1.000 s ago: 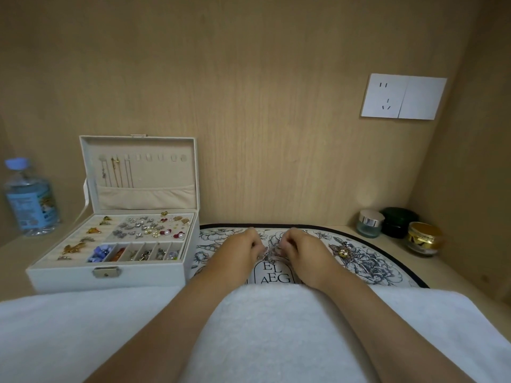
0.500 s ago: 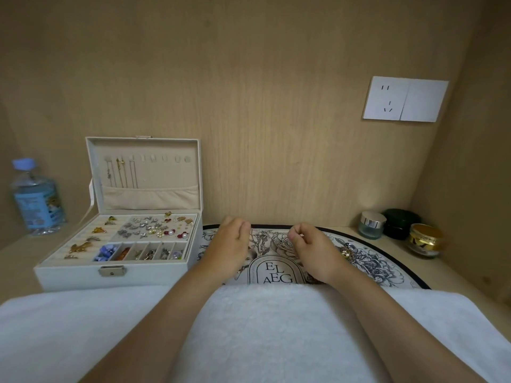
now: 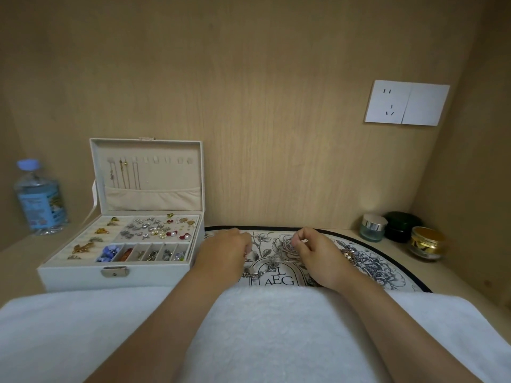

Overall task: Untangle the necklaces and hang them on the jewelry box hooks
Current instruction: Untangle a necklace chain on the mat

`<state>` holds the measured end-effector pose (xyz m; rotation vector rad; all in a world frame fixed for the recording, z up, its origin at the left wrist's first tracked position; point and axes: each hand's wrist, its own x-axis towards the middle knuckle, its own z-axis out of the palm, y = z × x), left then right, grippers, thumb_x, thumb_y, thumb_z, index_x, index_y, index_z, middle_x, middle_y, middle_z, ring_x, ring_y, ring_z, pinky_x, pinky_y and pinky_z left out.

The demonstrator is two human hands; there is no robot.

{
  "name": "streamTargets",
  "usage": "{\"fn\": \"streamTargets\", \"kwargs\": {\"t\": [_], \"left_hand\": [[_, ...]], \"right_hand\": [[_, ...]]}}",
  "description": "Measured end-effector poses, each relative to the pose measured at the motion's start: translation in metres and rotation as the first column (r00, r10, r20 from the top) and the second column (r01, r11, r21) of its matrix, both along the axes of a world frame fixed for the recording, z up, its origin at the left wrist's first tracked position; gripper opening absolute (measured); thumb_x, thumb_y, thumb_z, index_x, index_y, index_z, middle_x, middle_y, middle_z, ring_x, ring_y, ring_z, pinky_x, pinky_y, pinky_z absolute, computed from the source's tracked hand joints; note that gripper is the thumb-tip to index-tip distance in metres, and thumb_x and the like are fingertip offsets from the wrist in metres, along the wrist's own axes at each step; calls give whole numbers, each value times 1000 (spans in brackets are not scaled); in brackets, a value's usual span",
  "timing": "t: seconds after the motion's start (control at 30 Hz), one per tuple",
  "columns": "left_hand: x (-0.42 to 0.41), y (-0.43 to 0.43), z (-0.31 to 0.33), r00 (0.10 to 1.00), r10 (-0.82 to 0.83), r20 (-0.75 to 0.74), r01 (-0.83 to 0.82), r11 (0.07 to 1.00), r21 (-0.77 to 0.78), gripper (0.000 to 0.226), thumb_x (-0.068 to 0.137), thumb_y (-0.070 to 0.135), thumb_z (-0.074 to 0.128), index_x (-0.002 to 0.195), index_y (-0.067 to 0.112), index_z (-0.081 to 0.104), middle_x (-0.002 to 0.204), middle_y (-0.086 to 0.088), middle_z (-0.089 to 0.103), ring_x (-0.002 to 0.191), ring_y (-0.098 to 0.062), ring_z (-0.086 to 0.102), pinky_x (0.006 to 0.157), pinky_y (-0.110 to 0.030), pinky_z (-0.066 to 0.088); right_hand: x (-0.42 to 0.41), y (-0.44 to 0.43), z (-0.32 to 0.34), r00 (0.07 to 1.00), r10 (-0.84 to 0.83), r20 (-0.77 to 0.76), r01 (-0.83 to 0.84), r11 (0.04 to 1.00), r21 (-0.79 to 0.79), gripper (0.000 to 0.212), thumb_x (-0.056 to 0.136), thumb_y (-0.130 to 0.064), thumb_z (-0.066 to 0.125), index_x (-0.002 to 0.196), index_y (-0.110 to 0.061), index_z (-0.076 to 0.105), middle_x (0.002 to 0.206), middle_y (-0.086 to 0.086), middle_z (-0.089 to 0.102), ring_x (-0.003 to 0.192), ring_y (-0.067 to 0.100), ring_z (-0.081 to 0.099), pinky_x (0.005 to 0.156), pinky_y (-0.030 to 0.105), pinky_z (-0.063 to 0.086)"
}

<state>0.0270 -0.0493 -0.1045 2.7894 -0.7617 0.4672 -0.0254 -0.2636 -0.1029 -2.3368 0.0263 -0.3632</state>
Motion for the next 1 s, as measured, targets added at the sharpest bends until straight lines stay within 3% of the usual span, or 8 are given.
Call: {"fn": "streamTargets", "kwargs": {"t": [0.1,0.2,0.4,0.5,0.63,0.77,0.87,1.0], "left_hand": [[-6,-12,-1,992,-129,-16,123,972,-200,30,93,12,57,114,31,68,117,11,62,109,-14,55,96,-33,42],[-13,-26,-4,932,-291,-217,145,846,-513,18,96,28,58,107,31,73,101,14,71,94,-2,63,88,-26,50],[-13,-29,-11,875,-342,-343,62,781,-622,4,86,25,74,86,29,76,83,13,73,79,1,66,80,-22,52],[-17,-30,-5,862,-316,-397,-26,755,-655,10,97,26,58,89,25,65,83,7,71,72,-4,66,73,-28,52],[-19,-31,5,747,-457,-482,-178,561,-808,18,104,22,42,91,18,54,71,1,69,62,-18,59,63,-34,51],[-15,-19,4,805,-372,-461,23,797,-604,13,97,34,57,89,26,61,75,8,65,60,-6,55,66,-30,48],[-12,-11,4,852,-349,-389,98,838,-536,10,91,33,67,90,25,73,86,12,68,74,-3,63,79,-28,51],[-8,-3,5,917,-279,-283,124,878,-462,5,85,28,75,89,27,79,86,18,66,71,7,59,70,-18,46]], "right_hand": [[-1,4,3,998,62,20,-63,997,49,15,101,-27,49,89,-27,57,55,-12,51,48,5,39,53,26,36],[-4,9,7,990,128,65,-135,983,128,17,101,-19,48,87,-25,56,51,-14,48,48,7,35,49,24,33],[-5,14,11,985,131,116,-154,963,222,16,103,-18,50,88,-16,56,49,-13,42,45,6,29,44,19,27],[-4,12,12,982,115,150,-154,948,279,16,103,-17,51,88,-15,56,53,-12,42,47,6,31,45,21,29],[-4,9,9,990,78,120,-100,977,189,16,103,-22,49,88,-20,56,55,-10,45,48,9,33,47,25,32],[-2,5,10,984,-37,173,14,991,131,17,104,-25,45,89,-23,54,63,-7,52,52,8,43,53,29,41],[-2,-1,7,988,-97,118,95,995,22,17,104,-29,42,91,-25,52,66,-6,57,51,10,47,56,31,42],[-3,-7,3,987,-156,37,160,966,-202,15,103,-29,40,92,-28,51,70,-6,62,61,16,57,61,34,44]]}}
